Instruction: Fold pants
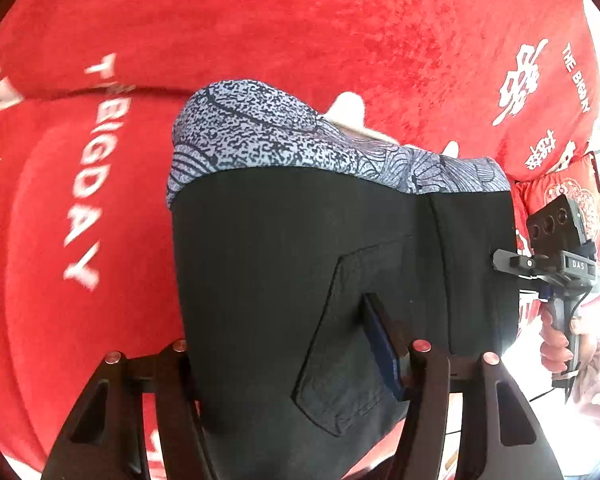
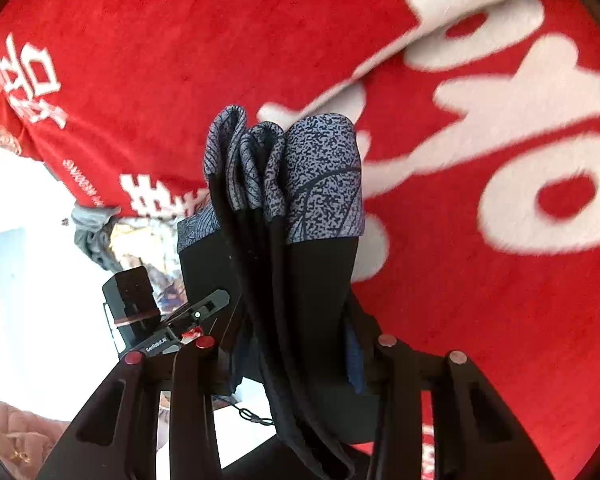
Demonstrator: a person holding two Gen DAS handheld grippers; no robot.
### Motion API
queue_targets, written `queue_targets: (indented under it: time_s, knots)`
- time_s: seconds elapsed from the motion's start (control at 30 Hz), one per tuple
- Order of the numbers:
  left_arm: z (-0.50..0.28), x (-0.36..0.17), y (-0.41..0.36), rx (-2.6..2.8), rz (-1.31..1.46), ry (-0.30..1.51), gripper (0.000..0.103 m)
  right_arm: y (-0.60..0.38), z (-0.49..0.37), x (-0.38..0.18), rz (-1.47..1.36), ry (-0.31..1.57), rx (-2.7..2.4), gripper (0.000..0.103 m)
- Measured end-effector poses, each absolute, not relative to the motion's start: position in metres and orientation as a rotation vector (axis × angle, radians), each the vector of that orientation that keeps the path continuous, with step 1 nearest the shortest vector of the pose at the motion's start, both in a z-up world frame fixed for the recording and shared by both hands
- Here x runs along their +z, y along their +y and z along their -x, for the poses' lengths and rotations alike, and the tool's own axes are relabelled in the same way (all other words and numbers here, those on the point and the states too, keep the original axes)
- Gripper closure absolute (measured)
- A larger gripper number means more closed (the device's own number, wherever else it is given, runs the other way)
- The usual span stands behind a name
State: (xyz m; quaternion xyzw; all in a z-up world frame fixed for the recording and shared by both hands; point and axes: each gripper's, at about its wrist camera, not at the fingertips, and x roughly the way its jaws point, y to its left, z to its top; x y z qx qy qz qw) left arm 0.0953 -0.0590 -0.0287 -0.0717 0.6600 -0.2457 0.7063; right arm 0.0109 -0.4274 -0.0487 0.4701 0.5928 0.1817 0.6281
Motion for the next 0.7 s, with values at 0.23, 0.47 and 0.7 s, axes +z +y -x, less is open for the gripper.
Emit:
queue_targets:
  time_s: [0.23,0.47,0.7]
  knots:
    - [-0.065,-0.058,-0.02,-0.395,0.106,1.545,0.03,-0.367,0.009,-0.072,-1.036,1.444,0.409,0.06]
    - [-0.058,-0.063,-0.016,-0.326,-0.006,1.508,0.006,-0.36,0.006,-0.087,-0.947,1.493,0.263,0.048]
    - [-0.047,-0.032,-0.032,-0.242,-0.157,1.47,0.006,-0.343,0.005,-0.044,-0.698,1.528,0.117,0.025]
